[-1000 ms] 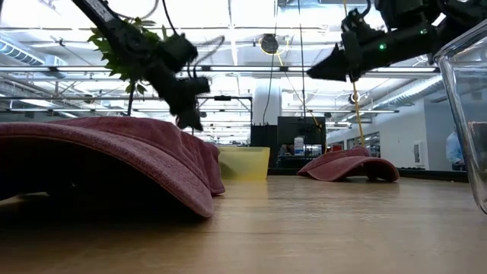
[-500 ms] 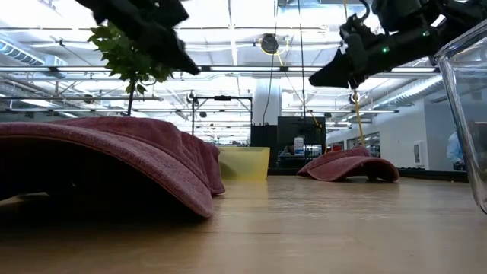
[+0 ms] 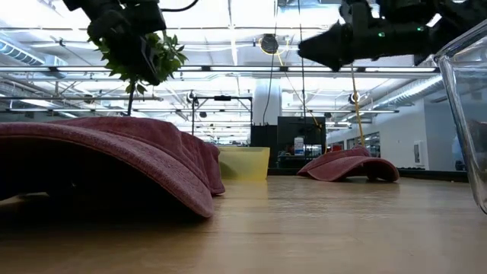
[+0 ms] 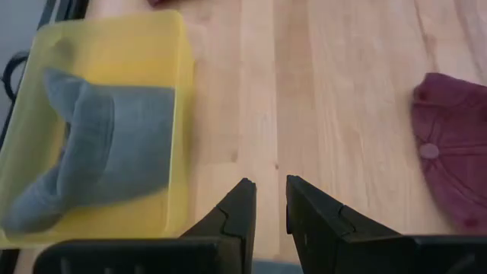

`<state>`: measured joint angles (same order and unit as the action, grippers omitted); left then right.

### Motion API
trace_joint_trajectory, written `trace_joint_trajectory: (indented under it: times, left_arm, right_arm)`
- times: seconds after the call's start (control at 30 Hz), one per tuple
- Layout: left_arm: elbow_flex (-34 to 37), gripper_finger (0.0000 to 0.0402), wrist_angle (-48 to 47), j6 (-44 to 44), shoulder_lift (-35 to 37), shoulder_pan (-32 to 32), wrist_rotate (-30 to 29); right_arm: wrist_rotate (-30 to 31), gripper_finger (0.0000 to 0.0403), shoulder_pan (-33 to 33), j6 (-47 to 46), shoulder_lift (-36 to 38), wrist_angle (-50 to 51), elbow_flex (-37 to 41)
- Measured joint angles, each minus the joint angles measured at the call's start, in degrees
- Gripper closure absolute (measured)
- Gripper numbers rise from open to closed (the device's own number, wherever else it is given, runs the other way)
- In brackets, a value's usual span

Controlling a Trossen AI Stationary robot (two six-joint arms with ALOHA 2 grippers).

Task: Pick & Place hat
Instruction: Move the top red cap to the center of the table

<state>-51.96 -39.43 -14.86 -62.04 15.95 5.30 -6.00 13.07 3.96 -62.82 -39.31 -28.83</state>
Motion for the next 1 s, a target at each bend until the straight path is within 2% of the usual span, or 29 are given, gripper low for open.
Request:
trace_joint_trajectory:
  times: [0.17,0.37,0.5,0.57,0.73,0.9,1.0]
  left_arm:
    - [0.0,0.0321,-0.2,5.9,0.3,0.0,-4.8]
    - [0.0,0.0321,-0.4,7.1,0.3,-0.7,-5.4]
    - [0.0,0.0321,-0.4,7.9,0.3,-1.6,-5.4]
    - [0.0,0.0321,-0.4,8.1,0.3,-2.1,-5.5]
    - [0.0,0.0321,0.2,6.5,0.3,-3.1,-5.5]
    - [0.0,0.0321,1.1,4.3,0.3,-3.1,-5.6]
    - [0.0,0.0321,2.7,4.0,0.3,-3.1,-5.9]
  right_arm:
    - [-1.8,0.0273,-2.5,1.9,-7.6,5.3,-6.3]
    - [-0.7,0.0273,-3.4,4.8,-11.7,16.2,-10.2]
    - [11.6,0.0273,-2.4,7.8,-8.4,28.0,-10.2]
    - [15.2,0.0273,-1.3,8.8,-5.5,33.9,-10.2]
    - [10.8,0.0273,4.1,7.7,-0.1,45.8,-11.3]
    - [10.1,0.0273,11.2,4.6,-0.5,61.0,-16.4]
    - [5.8,0.0273,14.3,5.5,-1.1,65.6,-18.9]
